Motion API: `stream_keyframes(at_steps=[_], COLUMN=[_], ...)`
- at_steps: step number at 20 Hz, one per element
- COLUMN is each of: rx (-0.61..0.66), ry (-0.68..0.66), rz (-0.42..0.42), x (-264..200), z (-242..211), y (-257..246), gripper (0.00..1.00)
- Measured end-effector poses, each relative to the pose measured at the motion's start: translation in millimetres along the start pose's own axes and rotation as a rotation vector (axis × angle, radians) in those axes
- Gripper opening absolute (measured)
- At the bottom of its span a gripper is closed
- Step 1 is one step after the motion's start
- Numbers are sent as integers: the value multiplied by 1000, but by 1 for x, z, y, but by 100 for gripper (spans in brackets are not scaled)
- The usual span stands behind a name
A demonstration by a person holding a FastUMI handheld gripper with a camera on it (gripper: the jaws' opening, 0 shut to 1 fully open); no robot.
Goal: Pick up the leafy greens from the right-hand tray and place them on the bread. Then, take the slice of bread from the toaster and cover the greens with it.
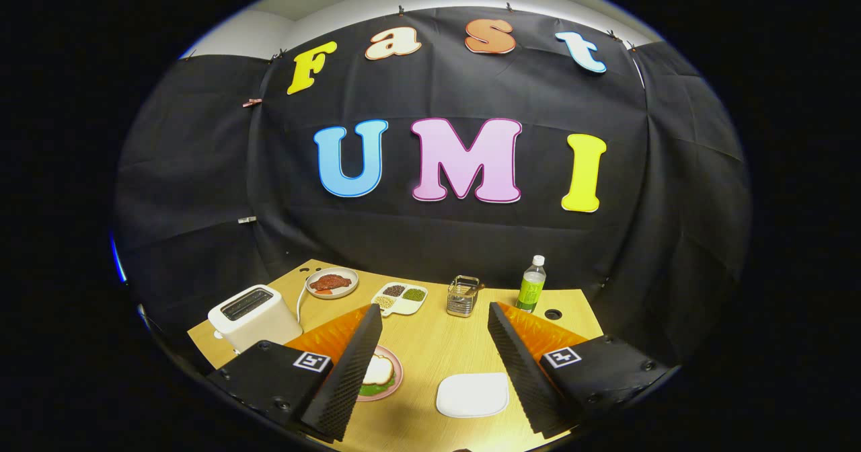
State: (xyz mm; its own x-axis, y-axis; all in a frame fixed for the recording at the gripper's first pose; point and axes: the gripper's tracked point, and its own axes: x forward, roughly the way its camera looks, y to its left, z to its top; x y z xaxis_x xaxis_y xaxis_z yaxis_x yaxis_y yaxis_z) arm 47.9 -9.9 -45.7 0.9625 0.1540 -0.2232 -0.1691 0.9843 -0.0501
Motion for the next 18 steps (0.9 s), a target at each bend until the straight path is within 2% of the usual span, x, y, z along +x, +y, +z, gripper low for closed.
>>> stream_keyframes(at_steps=[18], rx=[38], ry=[23], rz=[-19], x=[6], z=[-10], y=[-13], gripper=[98])
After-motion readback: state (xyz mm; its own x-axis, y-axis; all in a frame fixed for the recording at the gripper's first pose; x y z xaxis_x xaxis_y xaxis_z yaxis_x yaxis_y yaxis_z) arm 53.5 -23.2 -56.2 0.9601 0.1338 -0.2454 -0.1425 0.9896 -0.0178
